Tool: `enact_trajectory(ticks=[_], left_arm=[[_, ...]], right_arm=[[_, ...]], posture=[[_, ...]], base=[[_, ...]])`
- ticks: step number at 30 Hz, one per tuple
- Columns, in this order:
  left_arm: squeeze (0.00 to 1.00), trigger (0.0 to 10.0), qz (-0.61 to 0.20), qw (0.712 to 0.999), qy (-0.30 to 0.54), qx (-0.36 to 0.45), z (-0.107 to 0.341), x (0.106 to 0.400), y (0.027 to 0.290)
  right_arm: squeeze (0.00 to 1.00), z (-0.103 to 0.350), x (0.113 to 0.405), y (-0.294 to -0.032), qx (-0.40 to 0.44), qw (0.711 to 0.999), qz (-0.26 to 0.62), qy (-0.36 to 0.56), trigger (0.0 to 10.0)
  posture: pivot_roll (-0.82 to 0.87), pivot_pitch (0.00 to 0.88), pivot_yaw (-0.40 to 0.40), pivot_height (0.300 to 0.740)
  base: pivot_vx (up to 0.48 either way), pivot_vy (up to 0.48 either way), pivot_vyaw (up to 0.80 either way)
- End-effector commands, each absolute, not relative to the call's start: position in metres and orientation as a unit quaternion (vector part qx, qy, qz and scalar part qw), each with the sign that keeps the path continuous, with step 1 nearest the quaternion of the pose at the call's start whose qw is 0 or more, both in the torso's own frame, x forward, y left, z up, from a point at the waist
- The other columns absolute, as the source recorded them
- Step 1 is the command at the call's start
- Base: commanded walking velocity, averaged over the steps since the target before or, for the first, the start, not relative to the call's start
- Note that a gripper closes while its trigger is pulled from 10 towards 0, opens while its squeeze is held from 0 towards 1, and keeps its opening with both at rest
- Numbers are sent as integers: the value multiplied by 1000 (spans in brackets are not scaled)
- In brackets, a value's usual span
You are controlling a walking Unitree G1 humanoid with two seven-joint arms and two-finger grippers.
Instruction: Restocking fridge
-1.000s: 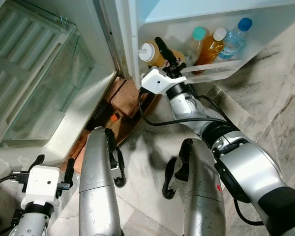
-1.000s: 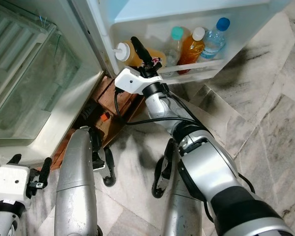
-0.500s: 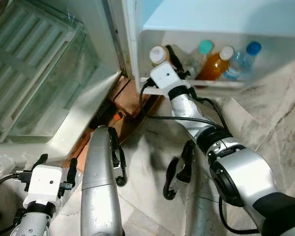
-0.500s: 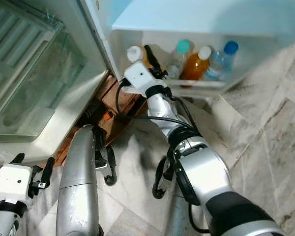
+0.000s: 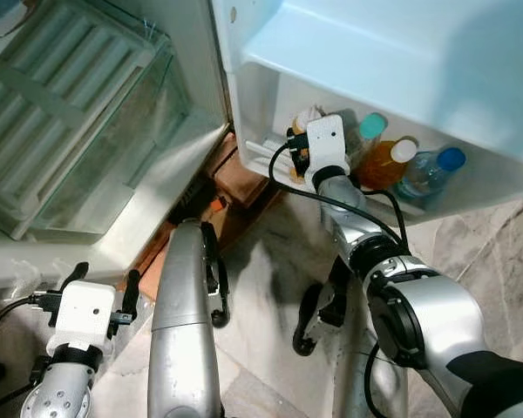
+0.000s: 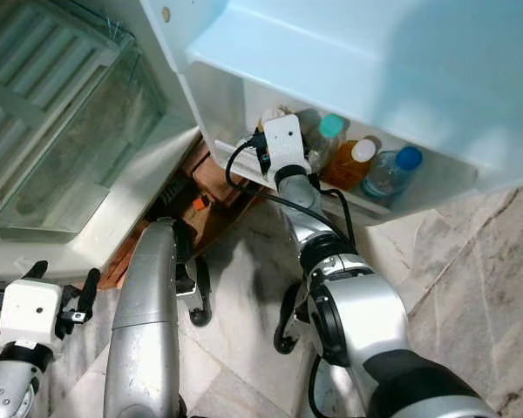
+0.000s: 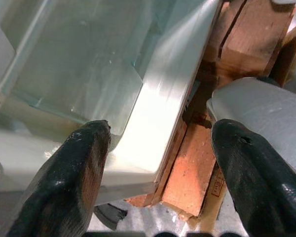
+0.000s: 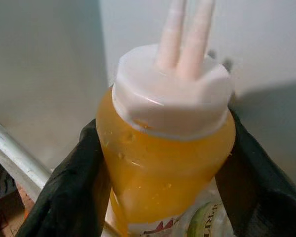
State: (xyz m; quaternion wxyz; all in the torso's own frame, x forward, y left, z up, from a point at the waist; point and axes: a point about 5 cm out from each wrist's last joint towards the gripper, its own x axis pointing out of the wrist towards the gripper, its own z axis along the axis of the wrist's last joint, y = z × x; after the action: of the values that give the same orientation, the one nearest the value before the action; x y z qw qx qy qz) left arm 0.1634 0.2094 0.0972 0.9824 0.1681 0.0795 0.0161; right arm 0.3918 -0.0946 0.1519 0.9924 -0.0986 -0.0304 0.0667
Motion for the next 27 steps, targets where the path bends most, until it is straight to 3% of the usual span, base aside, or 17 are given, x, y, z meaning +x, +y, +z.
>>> enact_trajectory(ticks=[1, 13, 18, 27], left_arm=[[0, 10000, 20, 980, 103, 168, 88, 158, 211], [0, 10000, 18, 981, 92, 172, 80, 184, 218], [0, 10000, 27, 980, 100, 167, 71, 201, 230], [0, 10000, 19, 985, 67, 161, 74, 232, 223]], right_arm=[[1000, 126, 386, -117, -75, 996, 31, 30, 10000], [1000, 178, 400, -96, -87, 990, 86, -69, 10000], [1000, 179, 400, -94, -109, 985, 116, -70, 10000], [1000, 169, 394, -103, -101, 984, 130, -73, 10000]], posture=[[299, 508, -4, 573], [251, 406, -18, 573], [206, 352, -16, 573], [157, 265, -7, 573]], base=[[0, 0, 0], [0, 0, 0], [0, 0, 0], [0, 0, 0]])
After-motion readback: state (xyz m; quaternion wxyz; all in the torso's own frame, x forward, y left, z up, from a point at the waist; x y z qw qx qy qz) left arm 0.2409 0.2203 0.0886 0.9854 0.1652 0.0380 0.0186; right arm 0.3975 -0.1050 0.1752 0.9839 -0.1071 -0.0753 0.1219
